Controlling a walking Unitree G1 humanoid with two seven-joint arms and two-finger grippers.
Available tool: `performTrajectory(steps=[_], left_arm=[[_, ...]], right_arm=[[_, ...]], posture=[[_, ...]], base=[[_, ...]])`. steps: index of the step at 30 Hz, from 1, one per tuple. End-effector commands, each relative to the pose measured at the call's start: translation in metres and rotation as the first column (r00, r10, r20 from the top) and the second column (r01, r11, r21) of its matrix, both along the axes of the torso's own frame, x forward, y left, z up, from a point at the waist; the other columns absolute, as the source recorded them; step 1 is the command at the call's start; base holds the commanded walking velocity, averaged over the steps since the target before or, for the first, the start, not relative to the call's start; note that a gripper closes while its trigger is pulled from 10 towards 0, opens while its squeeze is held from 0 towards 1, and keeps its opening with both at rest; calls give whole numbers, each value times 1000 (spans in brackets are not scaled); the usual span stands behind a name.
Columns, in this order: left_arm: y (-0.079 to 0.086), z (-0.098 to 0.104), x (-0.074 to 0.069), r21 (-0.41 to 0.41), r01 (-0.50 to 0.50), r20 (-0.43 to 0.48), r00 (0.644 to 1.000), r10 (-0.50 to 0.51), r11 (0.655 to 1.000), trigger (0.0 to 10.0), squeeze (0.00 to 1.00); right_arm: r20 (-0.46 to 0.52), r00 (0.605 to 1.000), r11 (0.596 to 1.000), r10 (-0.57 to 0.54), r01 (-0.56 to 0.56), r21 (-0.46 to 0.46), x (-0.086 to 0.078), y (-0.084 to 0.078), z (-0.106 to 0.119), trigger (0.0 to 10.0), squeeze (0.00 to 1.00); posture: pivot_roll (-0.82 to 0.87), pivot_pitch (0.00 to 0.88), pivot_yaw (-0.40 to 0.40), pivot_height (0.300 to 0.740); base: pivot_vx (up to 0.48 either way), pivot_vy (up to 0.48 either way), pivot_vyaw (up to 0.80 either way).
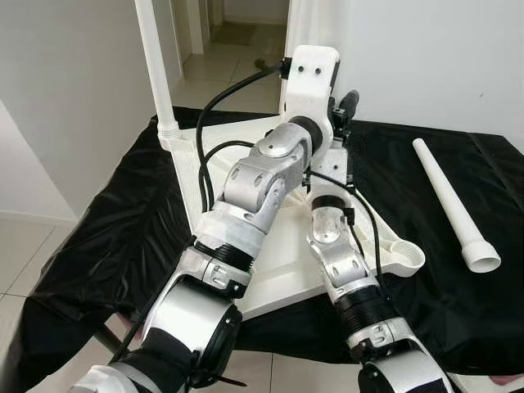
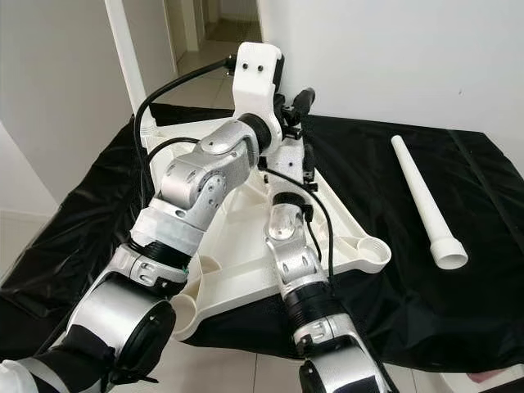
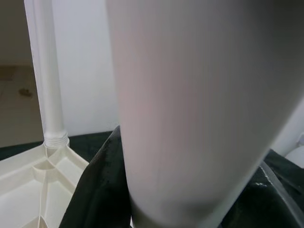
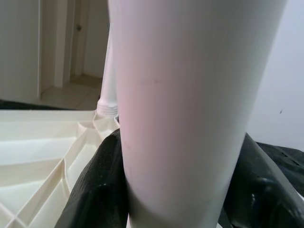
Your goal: Building children table
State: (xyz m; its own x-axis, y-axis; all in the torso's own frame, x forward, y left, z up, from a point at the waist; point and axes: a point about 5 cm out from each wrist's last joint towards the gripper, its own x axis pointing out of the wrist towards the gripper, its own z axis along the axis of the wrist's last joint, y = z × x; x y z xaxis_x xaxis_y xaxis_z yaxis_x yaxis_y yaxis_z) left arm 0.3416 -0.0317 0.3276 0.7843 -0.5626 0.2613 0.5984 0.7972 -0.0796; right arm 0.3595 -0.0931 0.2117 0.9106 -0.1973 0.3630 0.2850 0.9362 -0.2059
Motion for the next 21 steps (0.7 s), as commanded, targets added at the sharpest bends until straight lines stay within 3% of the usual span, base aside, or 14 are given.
performTrajectory(steps=[1, 7, 8, 14, 15, 16, 21], left_arm=[[-9, 5, -8, -2, 29, 16, 999, -29, 1000, 10000, 0], [-11, 6, -10, -1, 33, 20, 999, -33, 999, 10000, 0], [-11, 6, -9, 2, 29, 26, 999, -29, 1000, 10000, 0], [-9, 8, -9, 1, 21, 47, 999, -22, 1000, 10000, 0], [-9, 8, -9, -10, 26, 45, 999, -25, 1000, 10000, 733], [-9, 8, -8, -18, 29, 42, 999, -28, 999, 10000, 976], [-8, 9, -8, -21, 29, 44, 999, -28, 999, 10000, 1000]], right_arm=[[5, 1000, 1000, -26, 26, 14, 3, -3, 3, 0, 0], [16, 999, 999, -48, 47, 26, 6, -6, 6, 0, 0], [16, 999, 998, -51, 51, 27, 6, -6, 7, 10000, 0], [20, 998, 998, -54, 53, 31, 7, -6, 8, 10000, 0], [21, 998, 998, -56, 55, 25, 7, -5, 8, 10000, 0], [22, 998, 998, -57, 57, 20, 7, -5, 8, 10000, 0], [24, 998, 998, -61, 60, 29, 7, -5, 8, 10000, 0]], posture=[[16, 0, -18, 740], [17, 0, -18, 740], [20, 0, -19, 740], [19, 2, -18, 740], [17, 5, -17, 740], [17, 5, -17, 740], [16, 10, -13, 740]], base=[[0, 0, 0], [0, 0, 0], [0, 0, 0], [0, 0, 0], [0, 0, 0], [0, 0, 0], [0, 0, 0]])
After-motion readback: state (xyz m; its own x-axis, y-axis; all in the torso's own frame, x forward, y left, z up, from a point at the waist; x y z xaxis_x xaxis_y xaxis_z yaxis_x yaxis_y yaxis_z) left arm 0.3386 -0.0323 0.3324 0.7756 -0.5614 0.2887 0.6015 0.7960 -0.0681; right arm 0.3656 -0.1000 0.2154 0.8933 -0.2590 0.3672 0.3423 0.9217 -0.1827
